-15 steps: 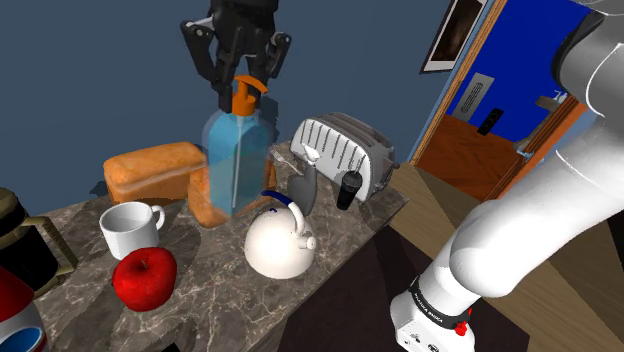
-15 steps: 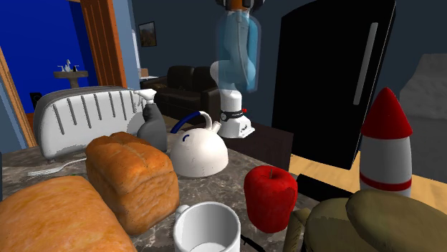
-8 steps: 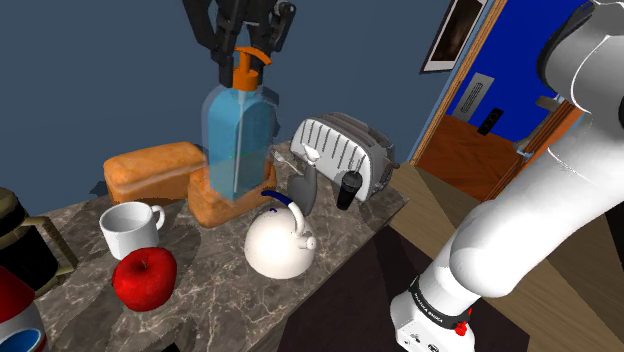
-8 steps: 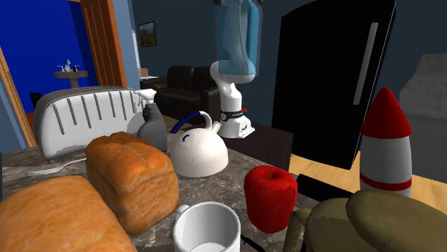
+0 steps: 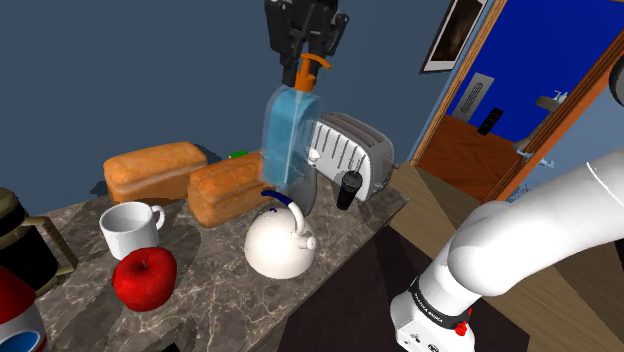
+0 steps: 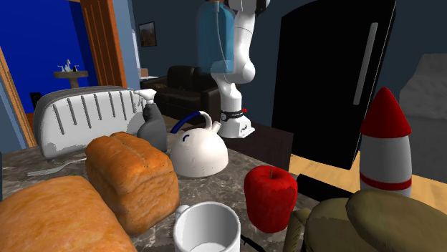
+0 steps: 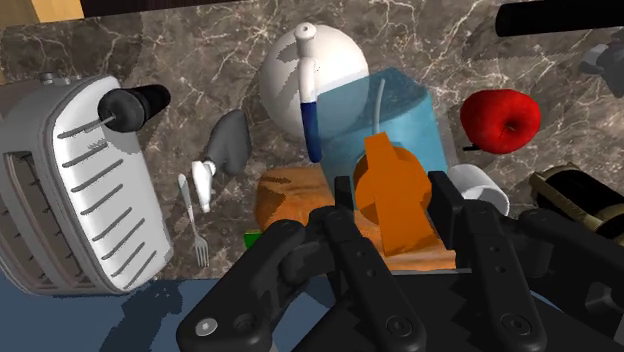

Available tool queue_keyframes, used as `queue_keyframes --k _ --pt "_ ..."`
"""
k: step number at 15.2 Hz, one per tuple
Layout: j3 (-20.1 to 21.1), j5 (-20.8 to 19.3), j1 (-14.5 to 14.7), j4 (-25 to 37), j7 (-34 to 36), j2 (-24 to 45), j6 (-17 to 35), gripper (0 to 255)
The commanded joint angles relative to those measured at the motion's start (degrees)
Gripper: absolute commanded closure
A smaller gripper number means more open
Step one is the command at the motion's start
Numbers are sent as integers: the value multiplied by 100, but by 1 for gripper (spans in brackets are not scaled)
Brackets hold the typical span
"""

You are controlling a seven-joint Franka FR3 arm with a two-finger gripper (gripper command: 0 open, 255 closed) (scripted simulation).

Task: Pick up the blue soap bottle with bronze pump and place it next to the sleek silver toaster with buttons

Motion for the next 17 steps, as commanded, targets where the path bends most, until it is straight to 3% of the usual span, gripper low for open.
queue_keyframes --k 1,8,17 --pt "-280 22 -38 -208 -341 -273 -80 255" --pt "-1190 -130 -139 -986 -1400 -1100 -224 255" --pt "-2297 -682 -331 -1514 -2688 -1707 -388 255"
